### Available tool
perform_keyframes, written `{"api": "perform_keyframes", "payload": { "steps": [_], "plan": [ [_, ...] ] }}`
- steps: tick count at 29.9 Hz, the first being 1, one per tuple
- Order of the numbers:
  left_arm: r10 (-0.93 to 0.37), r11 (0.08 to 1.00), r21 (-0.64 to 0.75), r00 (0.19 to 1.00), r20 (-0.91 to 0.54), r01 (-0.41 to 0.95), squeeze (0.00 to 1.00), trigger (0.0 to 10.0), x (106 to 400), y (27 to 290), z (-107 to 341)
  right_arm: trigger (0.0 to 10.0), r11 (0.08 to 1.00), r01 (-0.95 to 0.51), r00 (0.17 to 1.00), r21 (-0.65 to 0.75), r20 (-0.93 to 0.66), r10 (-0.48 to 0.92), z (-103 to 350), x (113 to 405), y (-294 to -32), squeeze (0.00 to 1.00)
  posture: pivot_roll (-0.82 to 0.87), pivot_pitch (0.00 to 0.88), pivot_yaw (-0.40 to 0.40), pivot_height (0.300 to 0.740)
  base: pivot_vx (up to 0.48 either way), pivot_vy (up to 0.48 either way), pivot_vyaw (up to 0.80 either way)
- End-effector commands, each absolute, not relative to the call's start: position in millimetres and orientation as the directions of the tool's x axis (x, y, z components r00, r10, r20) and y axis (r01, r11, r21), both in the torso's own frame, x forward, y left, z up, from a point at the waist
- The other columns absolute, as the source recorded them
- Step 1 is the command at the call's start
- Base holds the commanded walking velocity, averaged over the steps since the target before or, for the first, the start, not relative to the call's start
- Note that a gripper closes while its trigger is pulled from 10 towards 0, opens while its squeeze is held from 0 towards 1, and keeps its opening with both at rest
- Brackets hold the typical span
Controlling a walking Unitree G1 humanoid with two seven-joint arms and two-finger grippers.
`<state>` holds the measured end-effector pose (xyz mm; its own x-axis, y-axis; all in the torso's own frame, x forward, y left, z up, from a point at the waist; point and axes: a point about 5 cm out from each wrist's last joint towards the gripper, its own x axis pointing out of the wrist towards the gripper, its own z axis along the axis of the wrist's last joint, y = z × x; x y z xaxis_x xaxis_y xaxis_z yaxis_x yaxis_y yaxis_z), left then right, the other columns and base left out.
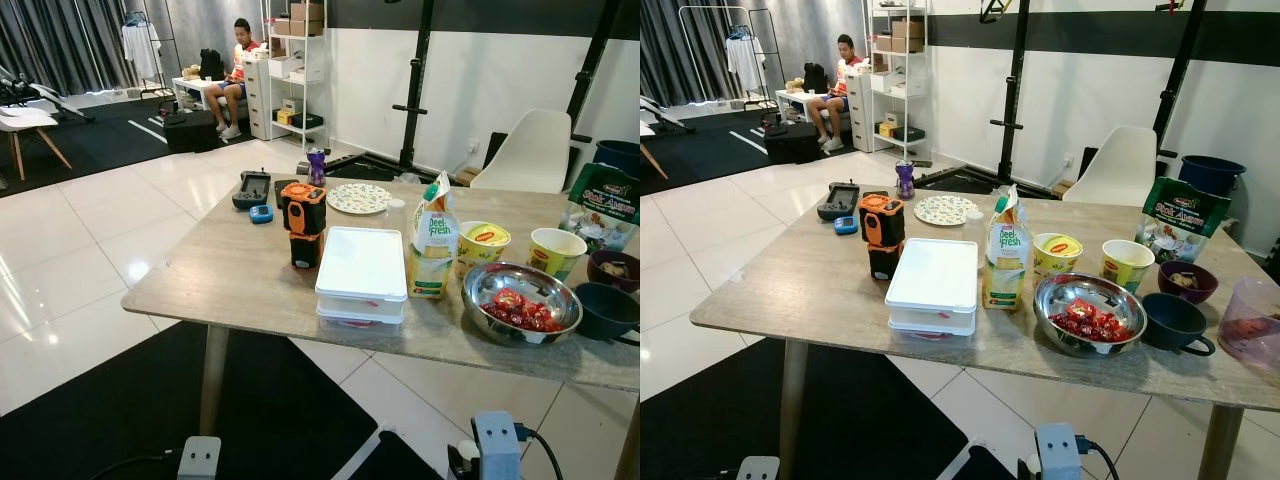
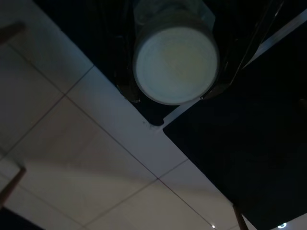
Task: Restocking fridge
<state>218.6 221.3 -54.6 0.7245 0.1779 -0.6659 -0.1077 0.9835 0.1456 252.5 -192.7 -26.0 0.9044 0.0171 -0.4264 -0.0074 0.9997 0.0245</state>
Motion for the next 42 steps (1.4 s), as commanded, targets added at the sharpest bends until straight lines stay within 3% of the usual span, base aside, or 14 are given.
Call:
{"api": "perform_keyframes", "payload": {
  "steps": [1, 10, 20, 22, 27, 32, 38, 40, 42],
  "plan": [
    [0.178, 0.983, 0.155, 0.724, -0.666, -0.099, 0.0, 10.0, 217, 222, -55, 10.0, 0.998, 0.022, 0.896, 0.052, -0.444, 0.004, -29, 250, -195, 0.0, 0.03, 0.042, -0.034, 0.74, 0.0, 0.0, 0.0],
    [0.2, 0.977, 0.187, 0.715, -0.669, -0.099, 0.0, 10.0, 212, 232, -56, 10.0, 0.999, 0.033, 0.864, 0.028, -0.503, -0.014, -37, 242, -197, 0.0, -0.02, 0.025, -0.009, 0.74, 0.0, 0.0, 0.0],
    [0.144, 0.986, 0.159, 0.745, -0.652, -0.051, 0.0, 10.0, 221, 220, -53, 10.0, 0.997, 0.065, 0.852, 0.031, -0.522, -0.04, -40, 237, -204, 0.0, 0.01, 0.029, -0.01, 0.74, 0.0, 0.0, 0.0],
    [0.164, 0.982, 0.175, 0.747, -0.644, -0.065, 0.0, 10.0, 224, 224, -50, 10.0, 0.997, 0.065, 0.867, 0.034, -0.496, -0.04, -34, 245, -205, 0.0, 0.02, 0.036, -0.012, 0.74, 0.0, 0.0, 0.0],
    [0.163, 0.984, 0.148, 0.851, -0.499, -0.101, 0.0, 10.0, 260, 228, -19, 10.0, 0.993, 0.085, 0.937, 0.083, -0.346, -0.051, -2, 279, -207, 0.0, -0.02, 0.055, 0.008, 0.74, 0.0, 0.0, 0.0],
    [0.151, 0.984, 0.155, 0.861, -0.486, -0.085, 0.0, 10.0, 267, 227, -13, 10.0, 0.994, 0.07, 0.95, 0.088, -0.311, -0.039, 6, 287, -207, 0.0, -0.03, 0.063, 0.012, 0.74, 0.0, 0.0, 0.0],
    [0.163, 0.981, 0.181, 0.812, -0.561, -0.072, 0.0, 10.0, 245, 229, -32, 10.0, 0.997, 0.048, 0.916, 0.052, -0.4, -0.023, -14, 266, -206, 0.0, -0.02, 0.059, 0.007, 0.74, 0.0, 0.0, 0.0],
    [0.185, 0.978, 0.195, 0.754, -0.63, -0.077, 0.0, 10.0, 215, 234, -51, 10.0, 0.999, 0.038, 0.88, 0.031, -0.475, -0.019, -33, 243, -207, 0.0, -0.01, 0.055, 0.0, 0.74, 0.0, 0.0, 0.0],
    [0.192, 0.977, 0.198, 0.741, -0.643, -0.082, 0.0, 10.0, 208, 236, -55, 10.0, 0.999, 0.036, 0.874, 0.03, -0.485, -0.017, -35, 239, -208, 0.0, -0.01, 0.054, 0.0, 0.74, 0.0, 0.0, 0.0]
  ]
}}
